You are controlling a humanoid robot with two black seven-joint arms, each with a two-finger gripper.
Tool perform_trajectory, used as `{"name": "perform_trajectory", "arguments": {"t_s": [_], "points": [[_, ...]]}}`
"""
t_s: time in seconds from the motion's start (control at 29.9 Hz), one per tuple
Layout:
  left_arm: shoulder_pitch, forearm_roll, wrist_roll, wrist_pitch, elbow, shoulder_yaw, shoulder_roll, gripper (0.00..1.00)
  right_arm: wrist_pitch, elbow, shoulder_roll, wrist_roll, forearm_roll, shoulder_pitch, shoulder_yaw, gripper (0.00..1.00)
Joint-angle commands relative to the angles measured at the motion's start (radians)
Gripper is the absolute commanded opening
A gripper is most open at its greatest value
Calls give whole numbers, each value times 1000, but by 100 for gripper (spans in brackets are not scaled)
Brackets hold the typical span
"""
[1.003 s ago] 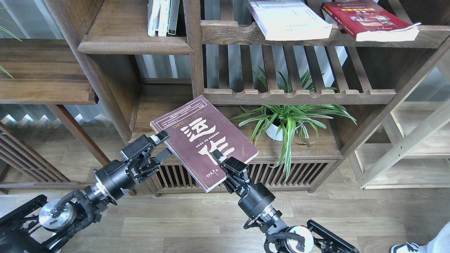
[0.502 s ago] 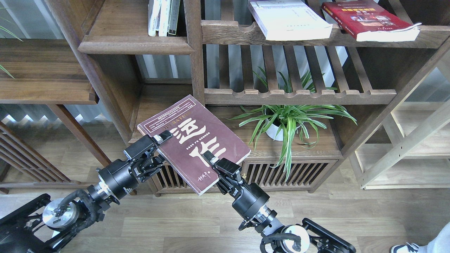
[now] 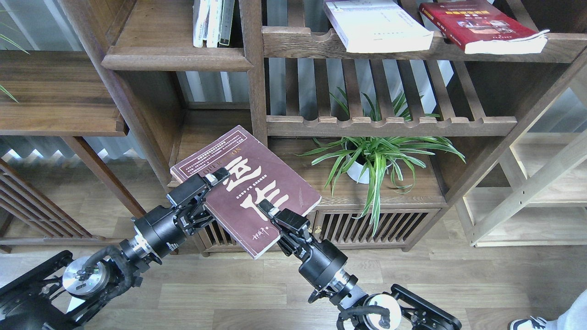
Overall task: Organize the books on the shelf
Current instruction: 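Bring the left gripper to the book's edge and grasp it, then release the book from the right gripper, holding it with the left gripper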
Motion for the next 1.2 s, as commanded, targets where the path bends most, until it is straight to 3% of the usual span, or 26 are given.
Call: {"name": "perform_trajectory", "arguments": {"t_s": [0.0, 0.17, 0.4, 0.64, 0.74, 1.0, 1.17], "points": [[0, 5, -5, 0, 2, -1, -14, 97, 0, 2, 0, 0, 0, 0, 0, 3], [-5, 7, -8, 0, 2, -3, -20, 96, 0, 6, 0, 0, 0, 2, -11, 3], [-8, 5, -8, 0, 2, -4, -26, 85, 0, 6, 0, 0, 0, 5, -13, 3], [6, 4, -5, 0, -4, -4, -26, 66, 0, 6, 0, 0, 0, 5, -13, 3], [9, 4, -5, 0, -4, -6, -25, 52, 0, 6, 0, 0, 0, 6, -13, 3], [15, 4, -5, 0, -5, -1, -26, 44, 0, 6, 0, 0, 0, 8, -13, 3], [18, 2, -5, 0, -5, -1, -28, 29, 0, 6, 0, 0, 0, 8, -13, 3]]}}
